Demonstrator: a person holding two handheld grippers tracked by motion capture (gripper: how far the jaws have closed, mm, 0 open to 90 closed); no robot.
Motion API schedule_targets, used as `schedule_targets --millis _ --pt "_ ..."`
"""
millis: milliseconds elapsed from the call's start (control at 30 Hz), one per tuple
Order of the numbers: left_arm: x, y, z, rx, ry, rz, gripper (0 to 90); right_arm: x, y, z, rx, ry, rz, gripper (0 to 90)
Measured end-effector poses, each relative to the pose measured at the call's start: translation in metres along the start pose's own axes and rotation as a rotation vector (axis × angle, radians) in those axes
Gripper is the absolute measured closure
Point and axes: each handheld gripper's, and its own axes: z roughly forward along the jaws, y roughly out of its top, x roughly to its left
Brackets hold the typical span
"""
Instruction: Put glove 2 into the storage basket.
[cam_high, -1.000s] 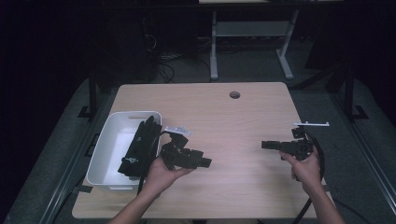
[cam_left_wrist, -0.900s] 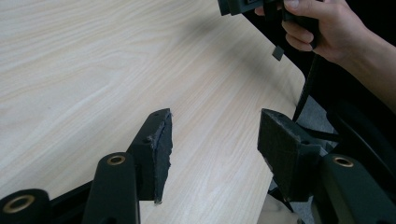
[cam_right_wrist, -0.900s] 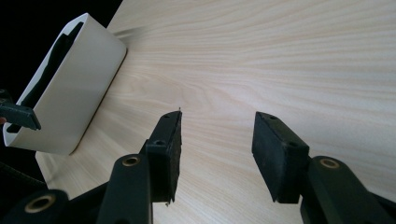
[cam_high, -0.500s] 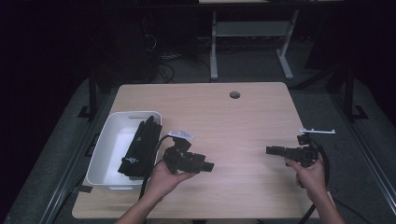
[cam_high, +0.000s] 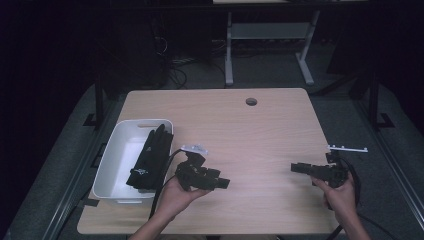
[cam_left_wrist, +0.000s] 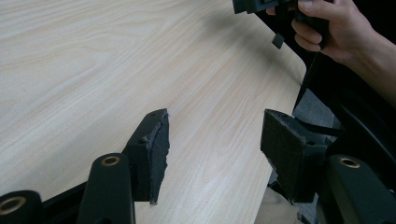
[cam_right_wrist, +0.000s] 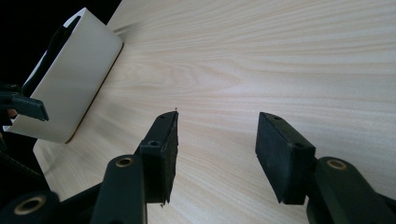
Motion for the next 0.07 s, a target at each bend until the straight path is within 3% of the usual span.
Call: schedule_targets --millis 67 --pt "-0.0002 -0.0008 0.0001 0.0 0.004 0.003 40.7 0.0016 -0.0011 -0.0012 0.004 -0.002 -0.001 48.1"
